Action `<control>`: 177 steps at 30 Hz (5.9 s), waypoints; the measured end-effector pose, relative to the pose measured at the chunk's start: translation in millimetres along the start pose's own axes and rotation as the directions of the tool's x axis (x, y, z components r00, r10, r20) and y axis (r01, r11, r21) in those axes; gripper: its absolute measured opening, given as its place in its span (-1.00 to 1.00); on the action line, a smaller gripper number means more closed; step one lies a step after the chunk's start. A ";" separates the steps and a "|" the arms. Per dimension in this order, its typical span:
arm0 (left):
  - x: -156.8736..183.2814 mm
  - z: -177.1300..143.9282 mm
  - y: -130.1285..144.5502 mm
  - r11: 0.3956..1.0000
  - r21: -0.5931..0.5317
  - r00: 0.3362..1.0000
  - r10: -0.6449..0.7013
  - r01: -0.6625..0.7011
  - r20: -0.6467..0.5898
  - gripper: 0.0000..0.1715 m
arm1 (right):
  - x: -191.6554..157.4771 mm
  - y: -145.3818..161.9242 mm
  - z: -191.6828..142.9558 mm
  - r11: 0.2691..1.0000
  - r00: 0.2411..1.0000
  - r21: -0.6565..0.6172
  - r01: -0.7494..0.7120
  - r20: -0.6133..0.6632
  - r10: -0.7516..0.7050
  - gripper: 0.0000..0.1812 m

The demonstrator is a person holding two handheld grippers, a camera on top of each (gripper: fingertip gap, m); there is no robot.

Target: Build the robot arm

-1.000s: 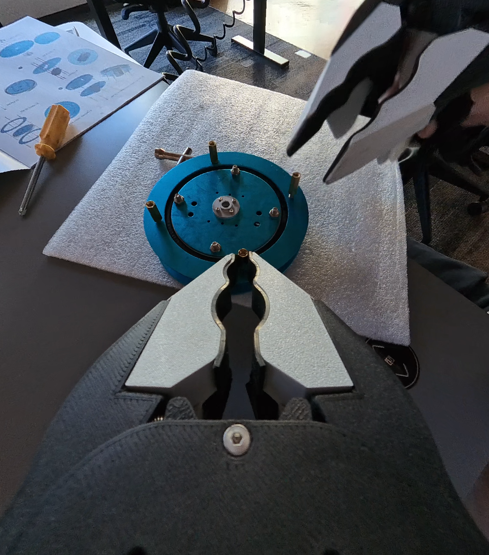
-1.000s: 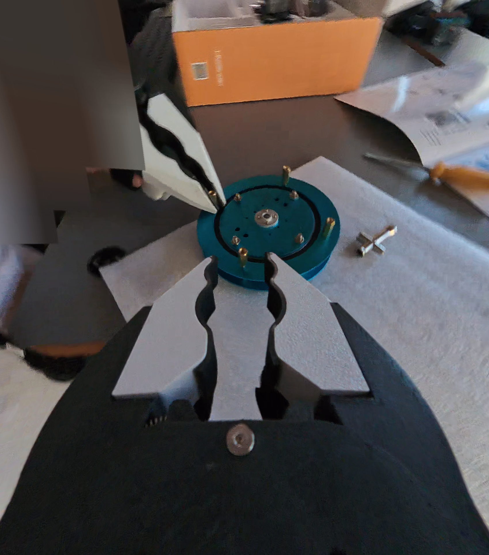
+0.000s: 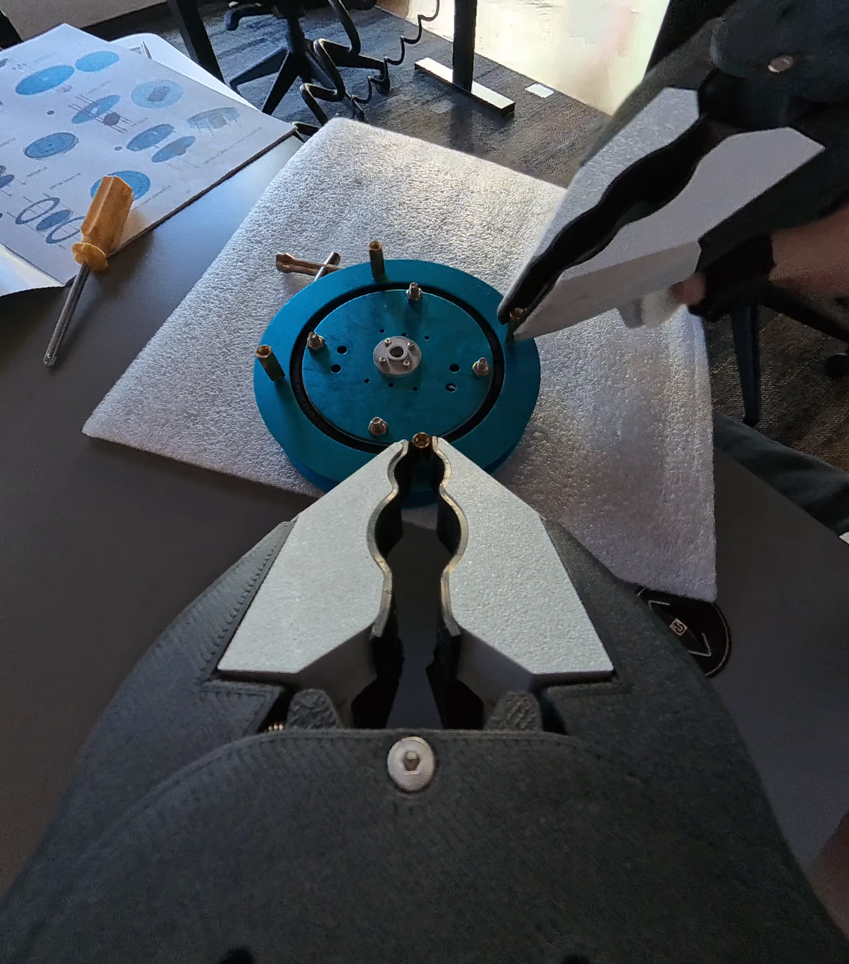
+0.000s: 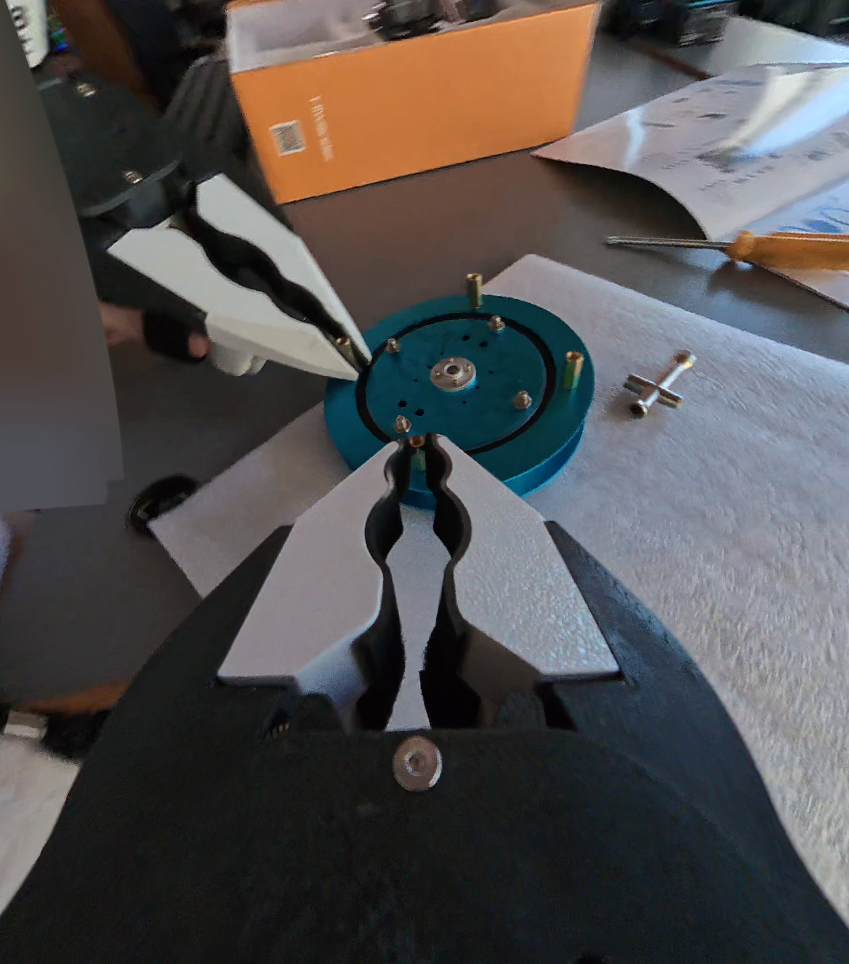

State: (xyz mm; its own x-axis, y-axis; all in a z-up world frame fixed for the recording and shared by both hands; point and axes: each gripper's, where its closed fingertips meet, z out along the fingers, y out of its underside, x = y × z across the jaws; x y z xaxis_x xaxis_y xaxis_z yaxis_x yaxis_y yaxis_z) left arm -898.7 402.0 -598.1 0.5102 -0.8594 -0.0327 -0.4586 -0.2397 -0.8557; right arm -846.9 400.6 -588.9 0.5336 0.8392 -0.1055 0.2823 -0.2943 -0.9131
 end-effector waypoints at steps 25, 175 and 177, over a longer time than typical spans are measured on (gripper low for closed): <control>1.3 0.2 -0.4 1.000 0.000 1.000 -0.020 0.020 -0.022 -0.94 | -6.2 -1.1 -5.8 0.924 0.773 -0.086 0.373 0.580 -0.258 -0.81; 39.5 45.0 -35.9 0.979 -0.129 0.985 0.148 -0.159 -0.094 -0.94 | -3.5 31.6 -16.1 0.943 0.944 0.109 -0.314 -0.070 0.322 -0.66; 38.5 45.4 -39.5 0.985 -0.112 0.988 0.121 -0.132 -0.100 -0.95 | -3.3 32.1 -15.8 0.942 0.944 0.108 -0.317 -0.060 0.324 -0.67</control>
State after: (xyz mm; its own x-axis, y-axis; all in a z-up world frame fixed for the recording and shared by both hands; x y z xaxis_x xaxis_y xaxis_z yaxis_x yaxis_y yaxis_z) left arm -828.0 398.9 -589.0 0.3752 -0.9231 -0.0843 -0.6006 -0.1728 -0.7806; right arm -827.0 381.1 -611.6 0.6429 0.6694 -0.3722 0.0109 -0.4939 -0.8695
